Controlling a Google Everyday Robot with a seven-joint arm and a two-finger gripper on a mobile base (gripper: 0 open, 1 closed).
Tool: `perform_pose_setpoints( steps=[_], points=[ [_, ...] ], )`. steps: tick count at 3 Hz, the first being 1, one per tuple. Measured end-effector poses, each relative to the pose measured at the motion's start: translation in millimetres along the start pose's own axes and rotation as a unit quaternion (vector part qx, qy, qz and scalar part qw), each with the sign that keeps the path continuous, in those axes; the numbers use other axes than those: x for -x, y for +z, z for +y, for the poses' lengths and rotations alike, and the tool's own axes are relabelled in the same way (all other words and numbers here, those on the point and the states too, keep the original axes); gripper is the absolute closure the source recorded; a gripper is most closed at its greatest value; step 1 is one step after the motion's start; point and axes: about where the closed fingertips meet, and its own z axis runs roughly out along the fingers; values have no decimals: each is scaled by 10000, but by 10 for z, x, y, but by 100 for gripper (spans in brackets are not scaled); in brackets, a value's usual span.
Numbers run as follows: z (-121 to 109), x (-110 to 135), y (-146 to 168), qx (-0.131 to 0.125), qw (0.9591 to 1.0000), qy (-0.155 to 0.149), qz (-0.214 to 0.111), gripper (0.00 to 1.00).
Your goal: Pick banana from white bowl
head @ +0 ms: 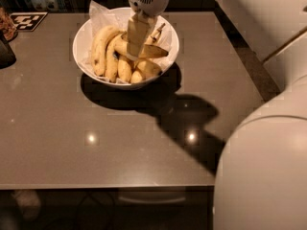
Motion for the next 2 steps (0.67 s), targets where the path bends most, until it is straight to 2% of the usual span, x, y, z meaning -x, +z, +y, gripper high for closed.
perform_pose_setpoints(
  steps=[2],
  points=[
    [-62,252,166,55,9998,-193,34,38]
  ],
)
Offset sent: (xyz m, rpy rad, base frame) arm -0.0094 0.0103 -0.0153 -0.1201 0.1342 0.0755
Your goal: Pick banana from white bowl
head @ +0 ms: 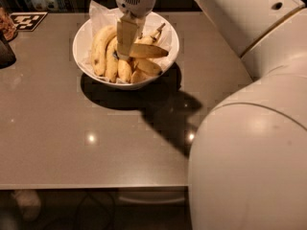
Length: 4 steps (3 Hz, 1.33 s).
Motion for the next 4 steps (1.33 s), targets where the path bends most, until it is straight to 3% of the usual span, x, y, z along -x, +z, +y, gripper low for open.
perform_pose_setpoints(
  steps=[2,4],
  points=[
    [-59,119,178,78,9998,-146,99,37],
    [-129,56,364,207,9994,-135,228,34]
  ],
)
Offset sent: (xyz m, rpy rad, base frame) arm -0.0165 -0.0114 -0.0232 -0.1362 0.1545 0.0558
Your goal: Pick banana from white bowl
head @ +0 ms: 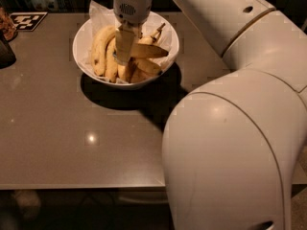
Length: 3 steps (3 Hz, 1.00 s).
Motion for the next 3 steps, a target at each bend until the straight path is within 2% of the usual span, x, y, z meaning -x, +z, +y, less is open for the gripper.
perform_pose_setpoints(
  steps=[1,2,3],
  points=[
    [39,-77,-96,-197,9997,-171,21,67],
    [92,-119,-195,-286,9992,-282,19,90],
    [45,-55,-179,-371,9989,-289,-85,100]
  ],
)
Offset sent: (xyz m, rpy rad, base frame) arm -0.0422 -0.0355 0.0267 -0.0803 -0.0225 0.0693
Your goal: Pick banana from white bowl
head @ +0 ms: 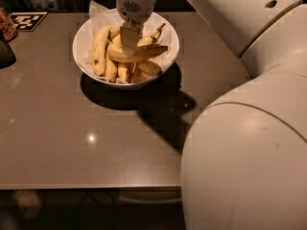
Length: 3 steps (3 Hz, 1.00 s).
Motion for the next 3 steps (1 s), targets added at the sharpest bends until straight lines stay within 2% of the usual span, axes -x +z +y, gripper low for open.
perform_pose_setpoints(
  steps=[1,2,3],
  points=[
    [-2,2,1,-3,10000,0,-3,100],
    [-2,2,1,-3,10000,0,-3,85],
    [-2,2,1,-3,10000,0,-3,62]
  ],
)
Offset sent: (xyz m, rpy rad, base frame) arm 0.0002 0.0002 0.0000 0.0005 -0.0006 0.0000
